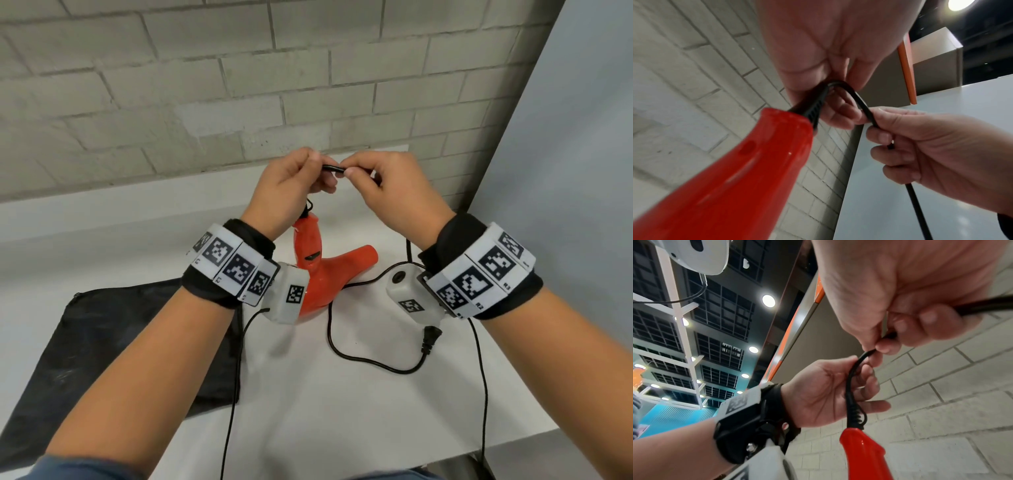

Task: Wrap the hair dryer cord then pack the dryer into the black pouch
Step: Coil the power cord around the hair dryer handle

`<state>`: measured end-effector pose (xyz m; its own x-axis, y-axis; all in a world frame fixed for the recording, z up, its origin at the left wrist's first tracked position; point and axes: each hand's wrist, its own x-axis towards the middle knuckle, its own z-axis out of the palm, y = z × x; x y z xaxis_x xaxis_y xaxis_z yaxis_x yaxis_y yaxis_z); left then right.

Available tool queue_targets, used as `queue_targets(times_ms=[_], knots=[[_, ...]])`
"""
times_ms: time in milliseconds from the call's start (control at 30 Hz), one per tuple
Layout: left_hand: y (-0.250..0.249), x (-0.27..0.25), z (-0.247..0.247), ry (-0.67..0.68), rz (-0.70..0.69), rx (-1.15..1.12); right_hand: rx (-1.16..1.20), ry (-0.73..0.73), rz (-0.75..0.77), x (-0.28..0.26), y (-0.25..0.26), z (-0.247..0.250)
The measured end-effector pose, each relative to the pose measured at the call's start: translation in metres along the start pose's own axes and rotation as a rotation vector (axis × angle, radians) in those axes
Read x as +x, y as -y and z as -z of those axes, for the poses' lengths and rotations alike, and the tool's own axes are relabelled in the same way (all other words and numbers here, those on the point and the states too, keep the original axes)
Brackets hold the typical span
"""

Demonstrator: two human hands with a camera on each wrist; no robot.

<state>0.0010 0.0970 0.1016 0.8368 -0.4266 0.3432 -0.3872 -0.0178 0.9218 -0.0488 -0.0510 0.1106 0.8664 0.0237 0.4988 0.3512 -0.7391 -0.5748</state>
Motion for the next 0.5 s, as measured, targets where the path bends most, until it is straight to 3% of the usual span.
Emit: queue_targets(times_ms=[133,333,500], knots=[[-0.004,0.007,-0.001,0.034,0.1,-0.109,-0.11,-0.01,0.024,0.007,0.006,0.003],[-0.004,0.006,0.0,0.124,0.196,-0.225,-0.005,-0.118,0.038,0.014,0.007,0.004],[0.004,0.004,0.006,0.227,0.135,-0.349,0.058,-0.151,0.025,0.008,-0.008,-0.01]])
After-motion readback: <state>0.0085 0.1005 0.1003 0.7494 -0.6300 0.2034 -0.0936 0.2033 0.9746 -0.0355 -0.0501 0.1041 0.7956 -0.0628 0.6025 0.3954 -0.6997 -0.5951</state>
